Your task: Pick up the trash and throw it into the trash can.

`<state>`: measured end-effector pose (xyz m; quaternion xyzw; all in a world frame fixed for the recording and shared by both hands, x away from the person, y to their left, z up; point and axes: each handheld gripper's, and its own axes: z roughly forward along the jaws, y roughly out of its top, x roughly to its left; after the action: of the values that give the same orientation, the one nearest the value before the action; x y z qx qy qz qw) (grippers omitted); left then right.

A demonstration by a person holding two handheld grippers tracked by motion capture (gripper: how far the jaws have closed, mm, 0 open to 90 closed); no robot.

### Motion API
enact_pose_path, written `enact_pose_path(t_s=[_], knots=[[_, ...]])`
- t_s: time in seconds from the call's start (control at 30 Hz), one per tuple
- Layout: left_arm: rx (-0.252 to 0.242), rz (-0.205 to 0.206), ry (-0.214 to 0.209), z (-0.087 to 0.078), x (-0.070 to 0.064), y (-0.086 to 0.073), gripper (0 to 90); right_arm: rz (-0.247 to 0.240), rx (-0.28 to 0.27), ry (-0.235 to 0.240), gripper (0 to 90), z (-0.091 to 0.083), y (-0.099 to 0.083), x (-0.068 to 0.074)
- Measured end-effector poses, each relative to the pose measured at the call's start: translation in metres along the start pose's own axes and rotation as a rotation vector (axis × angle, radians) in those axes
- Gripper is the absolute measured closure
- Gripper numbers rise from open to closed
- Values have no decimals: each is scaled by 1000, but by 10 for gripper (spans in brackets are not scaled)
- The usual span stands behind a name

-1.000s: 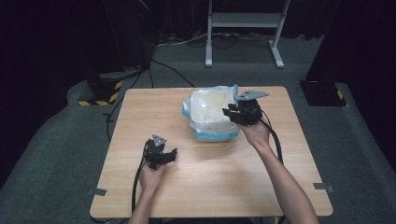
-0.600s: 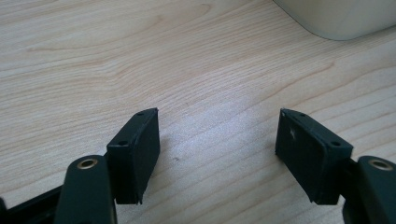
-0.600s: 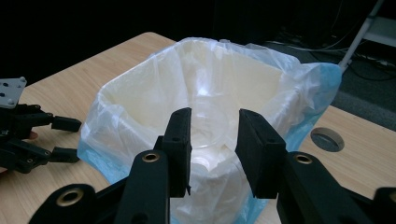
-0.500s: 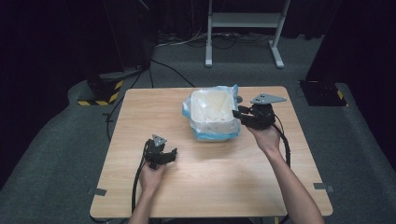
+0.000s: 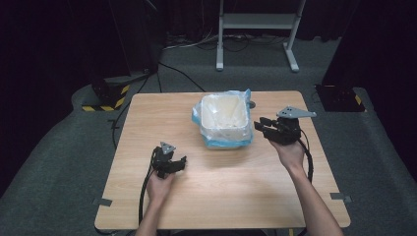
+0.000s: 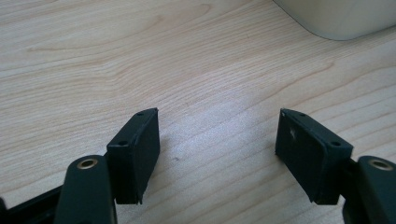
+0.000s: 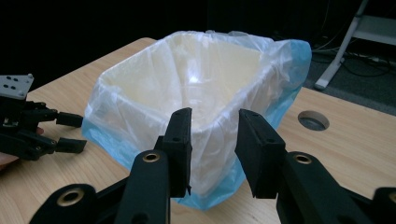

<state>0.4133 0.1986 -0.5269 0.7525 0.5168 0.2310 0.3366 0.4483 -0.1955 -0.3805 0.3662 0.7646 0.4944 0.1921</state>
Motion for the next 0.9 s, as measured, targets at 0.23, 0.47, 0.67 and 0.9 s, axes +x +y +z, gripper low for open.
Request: enact_pose_path(t_s=[0.23,0.47,0.67,0.9], knots=[[0,0,0,0,0,0,304,21,41,-27,636,3,-43,2],[0,0,0,0,0,0,305,86,136,-91,618,24,-103,-7],[0,0,0,0,0,0,305,102,209,-141,573,37,-130,-10],[0,1,0,0,0,0,304,26,253,-192,510,44,-138,-2]])
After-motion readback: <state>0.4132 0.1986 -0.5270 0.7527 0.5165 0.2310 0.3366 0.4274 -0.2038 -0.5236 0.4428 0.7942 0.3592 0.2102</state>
